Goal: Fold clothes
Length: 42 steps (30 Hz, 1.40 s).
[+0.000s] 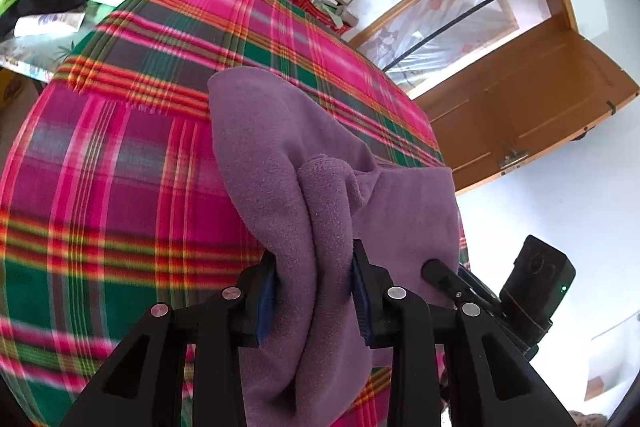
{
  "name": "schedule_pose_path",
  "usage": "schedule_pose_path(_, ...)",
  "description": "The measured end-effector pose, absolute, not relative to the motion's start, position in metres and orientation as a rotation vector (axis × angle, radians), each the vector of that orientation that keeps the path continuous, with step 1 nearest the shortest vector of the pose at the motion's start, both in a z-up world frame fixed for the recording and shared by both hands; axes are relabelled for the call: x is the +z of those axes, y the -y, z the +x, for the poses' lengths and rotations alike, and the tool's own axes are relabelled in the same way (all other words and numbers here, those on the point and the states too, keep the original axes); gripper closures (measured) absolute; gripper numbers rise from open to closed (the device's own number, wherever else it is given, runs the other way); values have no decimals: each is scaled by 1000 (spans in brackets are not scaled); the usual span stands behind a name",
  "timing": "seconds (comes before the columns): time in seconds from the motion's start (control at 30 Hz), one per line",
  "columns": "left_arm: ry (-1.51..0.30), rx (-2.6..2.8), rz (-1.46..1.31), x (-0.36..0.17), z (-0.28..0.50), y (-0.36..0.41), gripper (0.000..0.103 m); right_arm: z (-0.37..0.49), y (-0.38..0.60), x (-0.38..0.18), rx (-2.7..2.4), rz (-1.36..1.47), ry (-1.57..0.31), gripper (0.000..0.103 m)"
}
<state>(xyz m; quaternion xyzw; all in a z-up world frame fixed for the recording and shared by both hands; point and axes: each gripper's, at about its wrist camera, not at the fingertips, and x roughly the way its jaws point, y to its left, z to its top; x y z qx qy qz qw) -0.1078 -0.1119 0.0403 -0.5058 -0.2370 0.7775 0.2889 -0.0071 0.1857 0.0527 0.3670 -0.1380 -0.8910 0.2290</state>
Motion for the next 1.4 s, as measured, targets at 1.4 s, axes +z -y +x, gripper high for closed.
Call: schedule_pose_path(1.4, 639, 2113, -1377, 15, -206, 116, 70, -103, -189, 21, -2554, 1151, 469, 59)
